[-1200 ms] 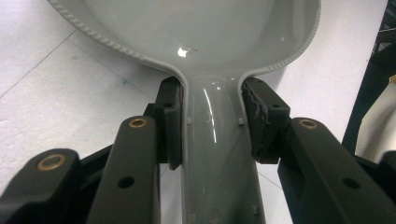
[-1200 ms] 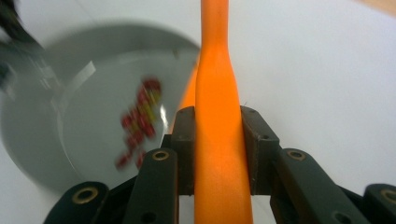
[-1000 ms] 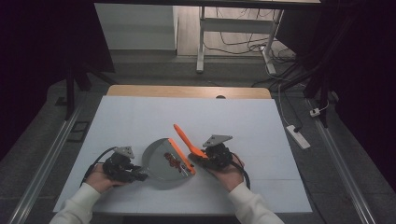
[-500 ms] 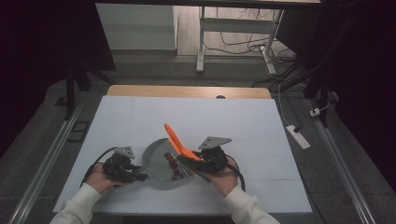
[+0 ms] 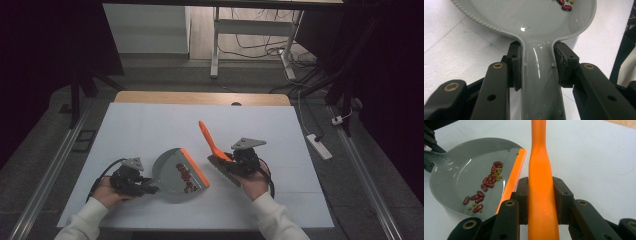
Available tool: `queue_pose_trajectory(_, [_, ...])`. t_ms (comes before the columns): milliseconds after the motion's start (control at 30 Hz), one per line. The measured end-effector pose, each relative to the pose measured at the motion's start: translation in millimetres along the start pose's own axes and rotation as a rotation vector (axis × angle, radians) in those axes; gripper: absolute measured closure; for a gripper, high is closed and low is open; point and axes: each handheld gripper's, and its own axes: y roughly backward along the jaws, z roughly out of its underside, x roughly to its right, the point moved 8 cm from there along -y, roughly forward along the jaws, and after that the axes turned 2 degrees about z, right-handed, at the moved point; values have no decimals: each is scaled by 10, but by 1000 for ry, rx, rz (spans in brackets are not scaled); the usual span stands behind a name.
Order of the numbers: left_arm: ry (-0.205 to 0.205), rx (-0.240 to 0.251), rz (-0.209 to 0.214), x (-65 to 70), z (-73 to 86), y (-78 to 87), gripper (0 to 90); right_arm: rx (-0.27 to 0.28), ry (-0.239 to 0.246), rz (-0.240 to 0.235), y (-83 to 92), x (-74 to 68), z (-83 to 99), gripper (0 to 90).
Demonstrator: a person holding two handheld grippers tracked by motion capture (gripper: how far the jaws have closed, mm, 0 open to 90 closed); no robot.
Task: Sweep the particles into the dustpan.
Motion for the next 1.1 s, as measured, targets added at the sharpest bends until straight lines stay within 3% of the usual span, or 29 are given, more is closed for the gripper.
queue_pose_trajectory(233, [-14,30,-19,1,-8,-3,617,9,-2,15,29,40,-9,697])
queue_pose_trajectory(500, [-32,113,-35,21,-41,65,617,29,-14,25,91,105,-33,697])
queue_pose_trajectory(667, [-28,146,-68,35,-56,94,617,61,-6,20,177,121,-85,697])
queue_pose_trajectory(933, [47,217,-99,46,-58,165,617,83,20,17,296,146,-112,697])
queue_pose_trajectory(1100, [79,233,-118,58,-44,180,617,78,32,14,335,156,-81,697])
